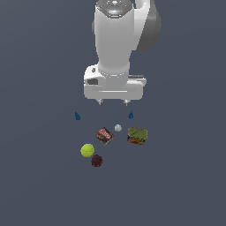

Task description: Pick up a designated object from a clutter of objects.

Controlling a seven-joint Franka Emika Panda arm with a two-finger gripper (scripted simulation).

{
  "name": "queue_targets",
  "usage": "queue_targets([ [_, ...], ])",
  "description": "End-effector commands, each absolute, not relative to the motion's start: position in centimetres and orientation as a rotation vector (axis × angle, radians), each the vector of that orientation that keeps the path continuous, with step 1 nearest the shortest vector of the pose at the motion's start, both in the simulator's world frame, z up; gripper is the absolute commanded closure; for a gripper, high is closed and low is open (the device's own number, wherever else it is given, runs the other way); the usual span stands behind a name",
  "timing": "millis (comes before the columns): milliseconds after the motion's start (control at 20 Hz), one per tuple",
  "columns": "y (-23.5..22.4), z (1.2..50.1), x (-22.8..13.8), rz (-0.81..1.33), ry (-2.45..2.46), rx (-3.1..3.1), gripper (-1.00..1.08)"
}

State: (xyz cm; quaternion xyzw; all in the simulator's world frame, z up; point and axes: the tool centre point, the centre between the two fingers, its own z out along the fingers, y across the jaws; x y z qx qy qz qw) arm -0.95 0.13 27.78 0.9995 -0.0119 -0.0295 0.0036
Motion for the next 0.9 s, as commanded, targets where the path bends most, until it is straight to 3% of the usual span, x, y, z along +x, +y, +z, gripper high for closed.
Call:
queue_targets([
  [0,0.1,27.8,-0.9,-0.093,-0.037,3.133,-0.92],
  [850,2.4,29.0,0.0,-0.041,0.018,3.122,-0.92],
])
